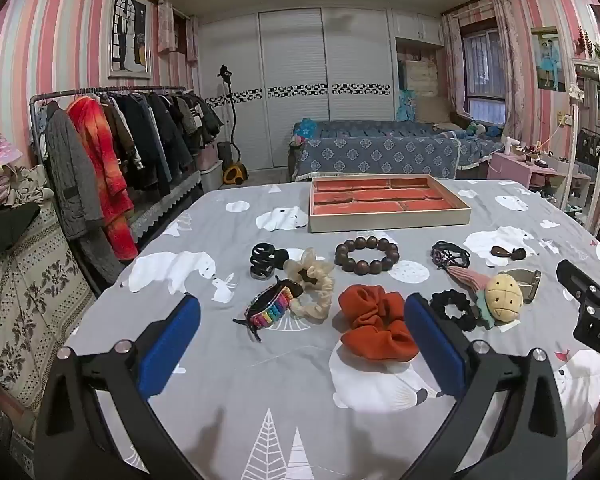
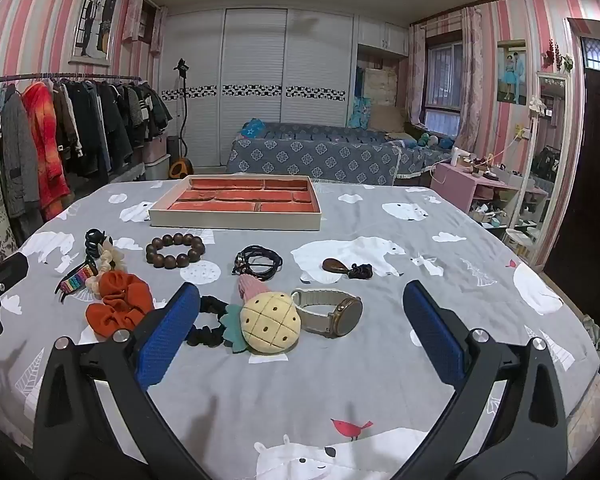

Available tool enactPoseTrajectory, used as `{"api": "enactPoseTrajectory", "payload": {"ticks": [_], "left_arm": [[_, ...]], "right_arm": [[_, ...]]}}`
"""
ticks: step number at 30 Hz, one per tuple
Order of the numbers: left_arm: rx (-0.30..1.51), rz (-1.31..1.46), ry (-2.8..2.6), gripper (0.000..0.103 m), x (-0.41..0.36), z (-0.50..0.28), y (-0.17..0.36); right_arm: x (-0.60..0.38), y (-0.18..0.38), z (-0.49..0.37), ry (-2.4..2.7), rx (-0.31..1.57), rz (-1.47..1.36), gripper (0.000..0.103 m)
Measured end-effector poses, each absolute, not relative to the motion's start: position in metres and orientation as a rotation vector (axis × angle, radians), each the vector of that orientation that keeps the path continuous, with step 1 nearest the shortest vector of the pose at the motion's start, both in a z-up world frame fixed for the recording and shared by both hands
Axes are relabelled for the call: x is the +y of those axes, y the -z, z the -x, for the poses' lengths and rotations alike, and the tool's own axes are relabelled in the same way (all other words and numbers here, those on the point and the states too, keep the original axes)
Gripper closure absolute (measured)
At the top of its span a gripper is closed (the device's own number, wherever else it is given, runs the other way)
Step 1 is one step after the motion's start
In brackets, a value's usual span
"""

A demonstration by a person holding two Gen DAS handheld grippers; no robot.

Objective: Organize jewelry

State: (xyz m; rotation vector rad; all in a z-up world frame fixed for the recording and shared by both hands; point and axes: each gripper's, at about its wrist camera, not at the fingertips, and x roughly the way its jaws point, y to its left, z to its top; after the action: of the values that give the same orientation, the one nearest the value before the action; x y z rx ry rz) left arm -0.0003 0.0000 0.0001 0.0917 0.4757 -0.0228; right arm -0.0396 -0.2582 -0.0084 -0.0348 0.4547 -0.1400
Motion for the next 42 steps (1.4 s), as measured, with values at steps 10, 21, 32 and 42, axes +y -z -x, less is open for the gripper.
{"api": "enactPoseTrajectory", "payload": {"ticks": [10,21,32,42], "left_arm": [[0.485,-0.086,0.025,0.004,0.0001,-0.0004,0.0003],[0.487,-0.084,0.025,0.004,0.0,-0.0005,0.0004],[0.488,-0.082,0.026,0.004,0.0012,-0.0004,0.0012],[0.49,-0.081,0.026,0.004,0.0009,0.0,0.0018]], "right_arm": [[-0.2587,0.0084,0.0401,0.14,0.449,0.031,0.005],[-0.2593,0.0091,0.0404,0.14,0.451,0.028,0.005],[-0.26,0.0097,0.0403,0.138,0.45,0.025,0.005],[-0.26,0.0099,0.0405,0.14,0.451,0.025,0.005]]}}
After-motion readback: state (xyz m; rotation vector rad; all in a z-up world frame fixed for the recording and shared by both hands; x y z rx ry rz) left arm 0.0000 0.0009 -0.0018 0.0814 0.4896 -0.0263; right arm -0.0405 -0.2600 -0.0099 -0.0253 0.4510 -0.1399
